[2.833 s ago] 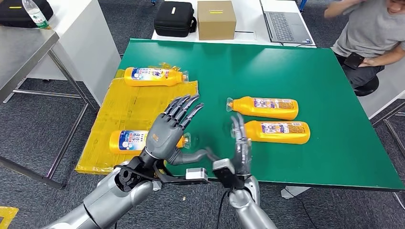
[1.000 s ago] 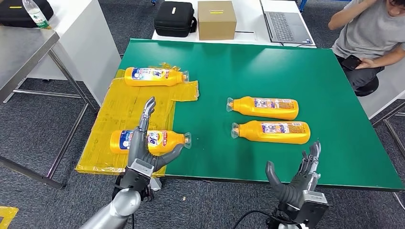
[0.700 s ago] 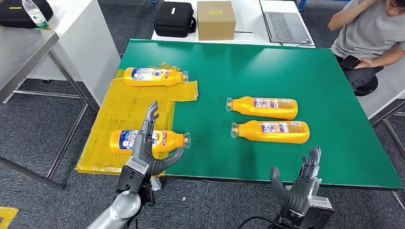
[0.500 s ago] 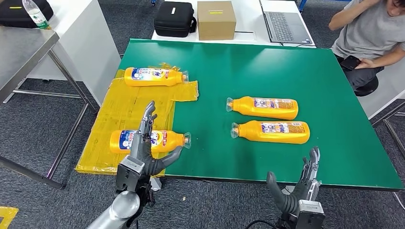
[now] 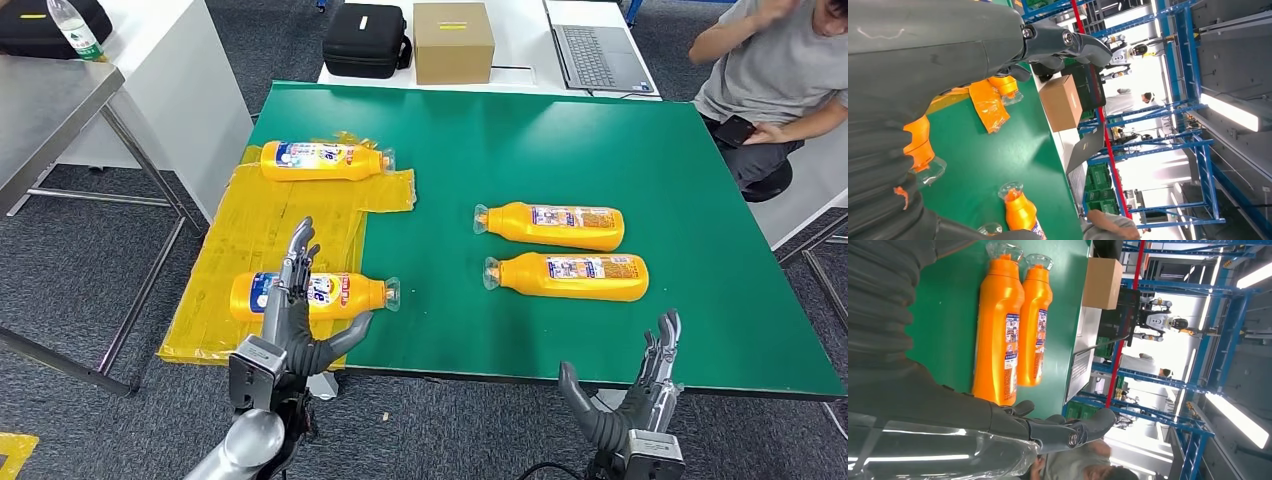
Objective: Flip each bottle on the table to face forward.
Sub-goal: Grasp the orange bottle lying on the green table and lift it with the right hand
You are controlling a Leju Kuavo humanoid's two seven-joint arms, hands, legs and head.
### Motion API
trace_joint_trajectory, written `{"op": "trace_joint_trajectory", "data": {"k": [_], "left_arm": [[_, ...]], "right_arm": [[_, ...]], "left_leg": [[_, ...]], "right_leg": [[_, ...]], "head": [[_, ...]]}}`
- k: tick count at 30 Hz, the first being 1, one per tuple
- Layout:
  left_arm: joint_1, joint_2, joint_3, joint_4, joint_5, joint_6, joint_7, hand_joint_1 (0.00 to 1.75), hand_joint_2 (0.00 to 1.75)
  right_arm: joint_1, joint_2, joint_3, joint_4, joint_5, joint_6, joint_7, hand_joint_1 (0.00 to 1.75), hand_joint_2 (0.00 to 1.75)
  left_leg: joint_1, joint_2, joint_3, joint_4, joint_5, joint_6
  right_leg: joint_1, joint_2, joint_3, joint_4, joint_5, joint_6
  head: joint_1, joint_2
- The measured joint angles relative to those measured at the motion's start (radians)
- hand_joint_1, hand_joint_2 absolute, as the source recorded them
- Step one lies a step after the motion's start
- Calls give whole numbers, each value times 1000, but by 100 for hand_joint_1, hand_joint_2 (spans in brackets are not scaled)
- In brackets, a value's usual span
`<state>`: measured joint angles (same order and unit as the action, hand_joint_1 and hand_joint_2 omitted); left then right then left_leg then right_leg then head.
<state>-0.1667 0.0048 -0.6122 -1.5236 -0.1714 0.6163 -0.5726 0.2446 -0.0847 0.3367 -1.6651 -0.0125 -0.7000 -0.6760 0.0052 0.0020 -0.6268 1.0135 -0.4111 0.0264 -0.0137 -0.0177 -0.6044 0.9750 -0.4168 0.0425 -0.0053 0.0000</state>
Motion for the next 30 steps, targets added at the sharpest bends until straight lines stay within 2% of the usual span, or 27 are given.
{"op": "trace_joint_trajectory", "data": {"k": [10,14,17,21,25,30], "left_arm": [[12,3,3,-4,8,-13,0,0,175],[33,2,19,-8,95,-26,-3,0,0],[28,-2,19,-6,104,-15,-3,0,0],[26,-5,19,-3,106,-9,-3,0,175],[26,-7,19,-2,102,2,-2,0,175],[25,-7,17,8,99,-7,12,0,175]], "right_arm": [[0,0,0,0,-11,0,20,0,175],[8,2,-10,-4,-35,0,31,0,175],[10,1,-11,-8,-45,0,48,0,175],[10,0,-10,-8,-51,0,55,0,175],[10,1,-11,-8,-33,0,56,0,175],[1,44,-83,9,118,0,40,0,175]], "left_leg": [[0,0,0,0,0,0],[0,0,0,0,0,0],[0,0,0,0,0,0],[0,0,0,0,0,0],[0,0,0,0,0,0],[0,0,0,0,0,0]], "right_leg": [[0,0,0,0,0,0],[0,0,0,0,0,0],[0,0,0,0,0,0],[0,0,0,0,0,0],[0,0,0,0,0,0],[0,0,0,0,0,0]], "head": [[0,0],[0,0],[0,0],[0,0],[0,0],[0,0]]}}
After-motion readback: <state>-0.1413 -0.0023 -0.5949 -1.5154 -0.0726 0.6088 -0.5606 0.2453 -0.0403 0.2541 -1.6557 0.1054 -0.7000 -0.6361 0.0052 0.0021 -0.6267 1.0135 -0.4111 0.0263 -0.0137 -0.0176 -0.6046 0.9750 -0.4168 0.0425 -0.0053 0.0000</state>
